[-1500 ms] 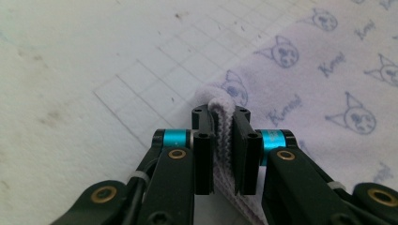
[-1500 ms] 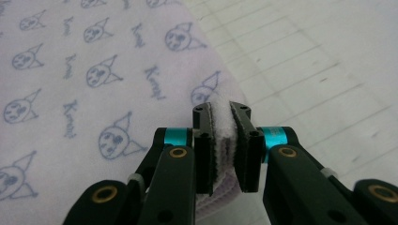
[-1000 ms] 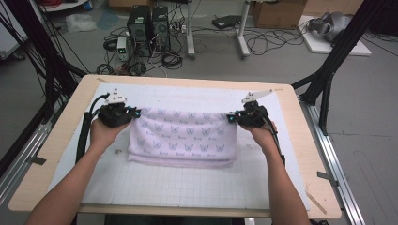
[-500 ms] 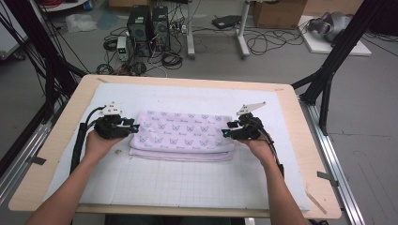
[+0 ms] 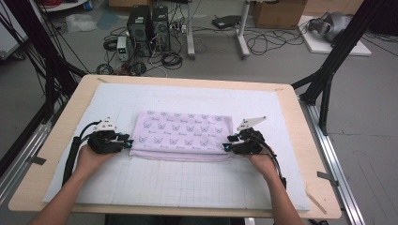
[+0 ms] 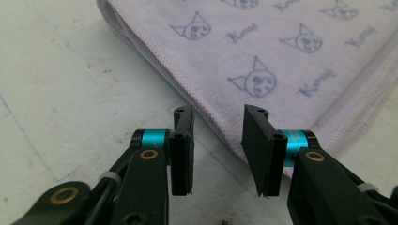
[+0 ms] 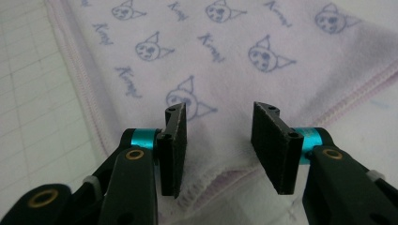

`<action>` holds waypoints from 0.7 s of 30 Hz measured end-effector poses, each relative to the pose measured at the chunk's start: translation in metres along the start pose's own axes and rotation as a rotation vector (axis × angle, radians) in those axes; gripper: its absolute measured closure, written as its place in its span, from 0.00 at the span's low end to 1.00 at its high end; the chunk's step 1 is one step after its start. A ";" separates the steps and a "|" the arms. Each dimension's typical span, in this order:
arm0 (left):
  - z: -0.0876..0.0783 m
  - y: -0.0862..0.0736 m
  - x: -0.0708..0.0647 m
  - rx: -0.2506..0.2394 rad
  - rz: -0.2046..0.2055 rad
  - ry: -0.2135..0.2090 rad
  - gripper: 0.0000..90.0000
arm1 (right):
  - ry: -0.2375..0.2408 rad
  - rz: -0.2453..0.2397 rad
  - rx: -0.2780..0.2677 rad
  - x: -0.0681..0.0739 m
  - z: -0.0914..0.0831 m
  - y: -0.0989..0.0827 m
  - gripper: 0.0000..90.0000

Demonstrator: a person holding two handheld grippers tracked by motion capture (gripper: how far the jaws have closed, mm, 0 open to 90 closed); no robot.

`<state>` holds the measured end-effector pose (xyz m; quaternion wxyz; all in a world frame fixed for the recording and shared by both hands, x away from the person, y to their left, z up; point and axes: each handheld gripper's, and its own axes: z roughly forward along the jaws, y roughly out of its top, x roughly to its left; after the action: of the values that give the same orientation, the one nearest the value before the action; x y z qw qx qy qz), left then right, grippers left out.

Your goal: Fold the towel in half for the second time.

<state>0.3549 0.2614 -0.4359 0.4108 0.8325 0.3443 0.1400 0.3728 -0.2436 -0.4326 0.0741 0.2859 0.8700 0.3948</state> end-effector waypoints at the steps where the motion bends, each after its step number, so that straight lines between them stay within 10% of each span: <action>1: -0.003 0.001 -0.001 -0.020 -0.003 -0.003 0.70 | -0.001 0.003 -0.011 0.000 -0.001 -0.001 0.62; 7: -0.010 0.009 -0.013 -0.082 0.038 -0.067 0.68 | 0.011 -0.031 -0.047 0.009 -0.006 -0.003 0.61; 21: 0.009 0.001 -0.021 0.021 0.079 -0.071 0.70 | 0.051 -0.092 -0.076 0.023 -0.010 -0.007 0.58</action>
<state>0.3446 0.2410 -0.4404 0.4081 0.8541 0.2979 0.1230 0.3466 -0.2411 -0.4287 0.0807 0.2324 0.8682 0.4310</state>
